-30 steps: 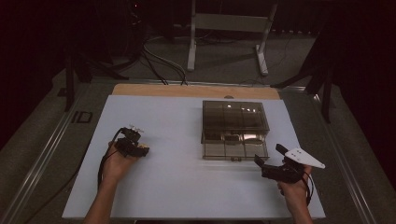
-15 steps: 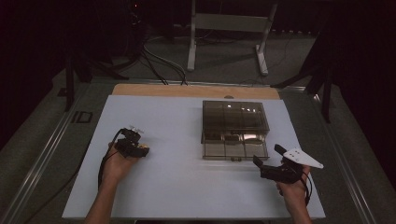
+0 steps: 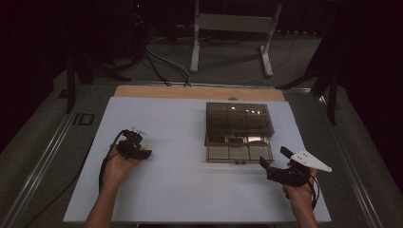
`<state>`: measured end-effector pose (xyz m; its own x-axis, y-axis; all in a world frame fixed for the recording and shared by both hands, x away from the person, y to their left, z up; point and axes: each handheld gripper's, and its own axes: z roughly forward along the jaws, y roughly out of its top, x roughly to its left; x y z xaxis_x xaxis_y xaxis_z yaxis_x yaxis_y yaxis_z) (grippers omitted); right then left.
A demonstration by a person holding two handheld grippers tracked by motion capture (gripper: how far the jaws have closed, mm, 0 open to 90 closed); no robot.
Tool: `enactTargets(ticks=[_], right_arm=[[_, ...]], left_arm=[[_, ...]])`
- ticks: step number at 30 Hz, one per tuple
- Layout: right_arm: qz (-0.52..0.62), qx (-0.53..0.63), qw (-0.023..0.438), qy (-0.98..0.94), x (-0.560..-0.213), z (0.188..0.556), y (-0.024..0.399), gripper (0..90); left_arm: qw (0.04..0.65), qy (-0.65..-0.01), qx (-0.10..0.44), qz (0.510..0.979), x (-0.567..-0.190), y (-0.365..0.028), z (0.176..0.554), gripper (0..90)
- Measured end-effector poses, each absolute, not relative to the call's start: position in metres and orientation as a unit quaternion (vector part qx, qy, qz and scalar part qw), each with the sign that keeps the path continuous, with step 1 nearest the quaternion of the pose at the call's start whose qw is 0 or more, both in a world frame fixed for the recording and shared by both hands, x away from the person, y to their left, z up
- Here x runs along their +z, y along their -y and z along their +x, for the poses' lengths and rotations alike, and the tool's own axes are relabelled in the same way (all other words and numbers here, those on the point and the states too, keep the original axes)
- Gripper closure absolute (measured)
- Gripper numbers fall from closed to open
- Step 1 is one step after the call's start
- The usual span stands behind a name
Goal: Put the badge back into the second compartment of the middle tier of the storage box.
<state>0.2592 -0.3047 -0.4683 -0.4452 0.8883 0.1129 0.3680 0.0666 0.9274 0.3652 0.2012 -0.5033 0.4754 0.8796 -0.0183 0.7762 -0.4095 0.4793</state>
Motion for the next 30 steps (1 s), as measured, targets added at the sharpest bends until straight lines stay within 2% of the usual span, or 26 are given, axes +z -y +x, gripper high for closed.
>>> enactTargets(ticks=[30], right_arm=[[0.458,0.508,0.258,-0.682,-0.467,0.259,0.306,4.5]], left_arm=[[0.241,-0.481,0.128,0.833,-0.488,-0.198,0.361,48.6]])
